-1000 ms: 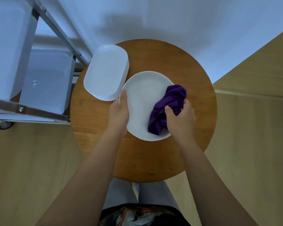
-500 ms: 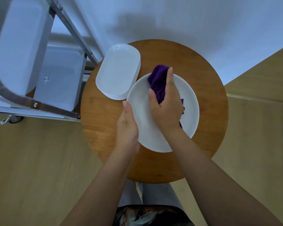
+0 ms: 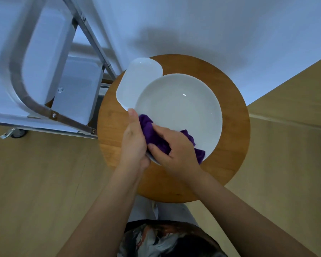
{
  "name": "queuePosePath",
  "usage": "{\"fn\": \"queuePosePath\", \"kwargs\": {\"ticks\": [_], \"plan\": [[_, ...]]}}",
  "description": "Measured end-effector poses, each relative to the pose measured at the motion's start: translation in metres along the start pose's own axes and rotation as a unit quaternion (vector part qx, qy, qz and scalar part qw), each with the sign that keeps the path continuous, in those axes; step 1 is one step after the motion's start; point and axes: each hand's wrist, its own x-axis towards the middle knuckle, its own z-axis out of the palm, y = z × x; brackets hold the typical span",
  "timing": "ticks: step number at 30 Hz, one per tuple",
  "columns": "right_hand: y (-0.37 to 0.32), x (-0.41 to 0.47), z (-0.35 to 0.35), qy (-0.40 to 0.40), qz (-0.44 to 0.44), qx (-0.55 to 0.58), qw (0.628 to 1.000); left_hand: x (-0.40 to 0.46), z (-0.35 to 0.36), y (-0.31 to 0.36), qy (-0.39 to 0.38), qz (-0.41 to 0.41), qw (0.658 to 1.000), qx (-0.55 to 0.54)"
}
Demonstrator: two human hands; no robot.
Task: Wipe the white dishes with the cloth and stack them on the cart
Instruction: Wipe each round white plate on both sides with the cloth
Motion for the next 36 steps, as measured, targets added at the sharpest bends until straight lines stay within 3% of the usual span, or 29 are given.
{"fn": "queuePosePath", "kwargs": {"ticks": [5,12,15,18,20,23,25,28,32,36], "plan": [[-0.004,-0.020,-0.036,-0.064,-0.115,-0.171,0.976,-0.010,-0.010,0.024,-0.057,0.021,0.998,0.016],[-0.006,-0.022,-0.066,-0.080,-0.257,-0.368,0.890,-0.022,-0.032,0.065,-0.116,0.041,0.987,0.101],[-0.032,-0.013,-0.072,0.020,-0.192,-0.417,0.888,-0.025,-0.036,0.084,-0.121,0.030,0.986,0.114],[-0.077,-0.008,-0.054,0.165,-0.129,-0.330,0.920,-0.031,-0.038,0.094,-0.129,0.019,0.985,0.111],[-0.103,-0.012,-0.024,0.113,-0.116,-0.334,0.929,-0.034,-0.037,0.099,-0.131,0.011,0.986,0.100],[-0.118,-0.018,0.008,-0.066,-0.043,-0.337,0.938,-0.040,-0.042,0.108,-0.128,0.009,0.988,0.086],[-0.116,-0.005,0.004,-0.095,-0.074,-0.358,0.926,-0.043,-0.048,0.114,-0.127,0.017,0.987,0.097],[-0.119,0.016,-0.004,-0.016,-0.169,-0.430,0.887,-0.048,-0.056,0.124,-0.142,0.034,0.984,0.106],[-0.123,0.047,-0.016,0.081,-0.245,-0.440,0.860,-0.058,-0.063,0.139,-0.178,0.068,0.976,0.102],[-0.126,0.071,-0.059,0.119,-0.326,-0.486,0.802,-0.068,-0.071,0.141,-0.167,0.149,0.967,0.123]]}}
